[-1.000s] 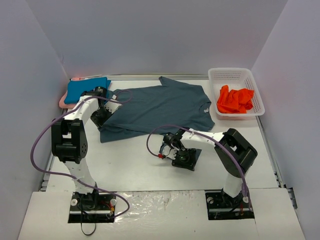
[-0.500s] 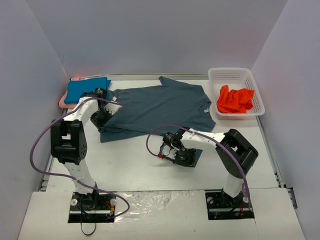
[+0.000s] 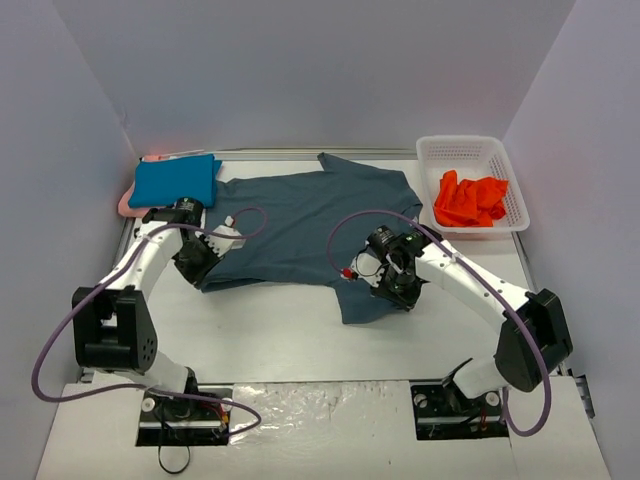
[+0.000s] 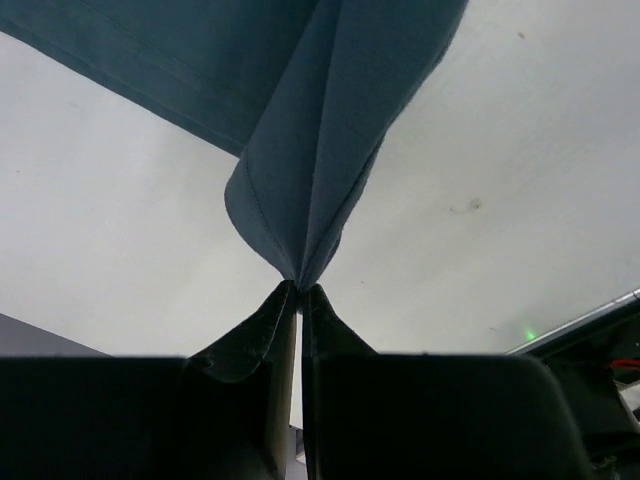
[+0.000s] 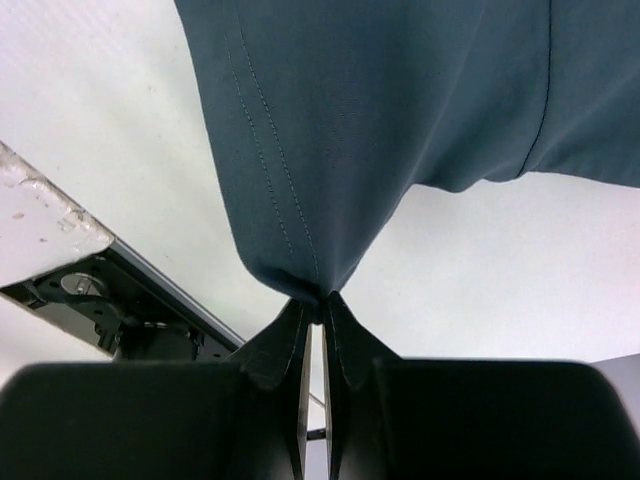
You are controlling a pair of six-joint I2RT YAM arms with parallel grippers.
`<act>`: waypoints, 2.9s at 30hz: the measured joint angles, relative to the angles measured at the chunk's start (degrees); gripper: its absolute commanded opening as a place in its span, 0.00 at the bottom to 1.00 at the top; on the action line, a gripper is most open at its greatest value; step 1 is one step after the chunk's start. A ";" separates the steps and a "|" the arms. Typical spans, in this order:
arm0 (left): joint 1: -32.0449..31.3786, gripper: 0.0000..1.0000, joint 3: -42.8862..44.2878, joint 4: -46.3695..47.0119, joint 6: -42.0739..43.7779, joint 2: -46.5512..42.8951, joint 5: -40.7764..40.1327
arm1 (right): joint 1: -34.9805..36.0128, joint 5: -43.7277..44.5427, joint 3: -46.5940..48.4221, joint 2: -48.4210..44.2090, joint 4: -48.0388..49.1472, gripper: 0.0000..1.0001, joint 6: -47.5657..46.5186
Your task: Fold and stack the t-shirts
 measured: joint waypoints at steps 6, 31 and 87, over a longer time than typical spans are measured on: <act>-0.83 0.02 -5.07 -3.89 3.45 -8.20 2.75 | -1.22 -0.59 -1.36 -2.14 -2.36 0.00 -0.81; -3.56 0.02 -16.55 -7.34 6.36 -13.97 3.21 | -8.55 -3.21 -1.95 -11.80 -8.00 0.00 -3.30; -1.55 0.02 3.34 -2.99 0.17 13.55 -1.79 | -17.49 0.55 62.42 50.27 -3.80 0.00 -4.87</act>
